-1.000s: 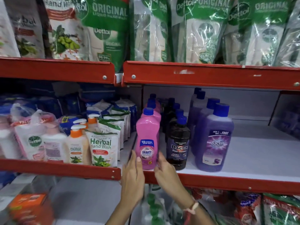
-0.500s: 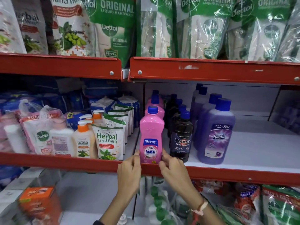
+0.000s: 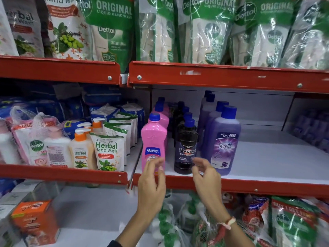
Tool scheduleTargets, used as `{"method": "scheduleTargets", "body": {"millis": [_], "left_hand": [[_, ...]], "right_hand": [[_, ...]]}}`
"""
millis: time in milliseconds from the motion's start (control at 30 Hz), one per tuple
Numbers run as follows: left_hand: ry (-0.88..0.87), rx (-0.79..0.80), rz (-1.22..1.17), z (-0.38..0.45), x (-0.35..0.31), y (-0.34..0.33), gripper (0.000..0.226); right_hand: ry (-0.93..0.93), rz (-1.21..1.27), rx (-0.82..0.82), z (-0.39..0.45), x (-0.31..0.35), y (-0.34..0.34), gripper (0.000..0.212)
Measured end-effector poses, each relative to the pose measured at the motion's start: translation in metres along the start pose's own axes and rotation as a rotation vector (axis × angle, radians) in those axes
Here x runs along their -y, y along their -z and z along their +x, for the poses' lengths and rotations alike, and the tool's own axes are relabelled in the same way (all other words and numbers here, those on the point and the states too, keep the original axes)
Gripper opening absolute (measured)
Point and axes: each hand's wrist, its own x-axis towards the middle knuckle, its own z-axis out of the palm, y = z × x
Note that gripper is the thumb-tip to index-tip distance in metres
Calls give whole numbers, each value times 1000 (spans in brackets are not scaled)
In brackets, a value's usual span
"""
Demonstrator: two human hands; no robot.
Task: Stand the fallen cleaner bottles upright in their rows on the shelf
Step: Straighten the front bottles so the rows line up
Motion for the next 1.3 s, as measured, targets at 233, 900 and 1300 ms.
{"method": "scheduleTargets", "body": {"millis": [233,900,1300], "left_hand": [[254,242,37,20,-14,-52,57],[174,192,164,3,-21,-37,45],[-105,12,206,-22,-39,-64,32]], "right_hand": [[-113,46,275,23,-11,6,58],[34,13,365,10,-17,26,55],[-37,139,230,11,-28,65,26]]}}
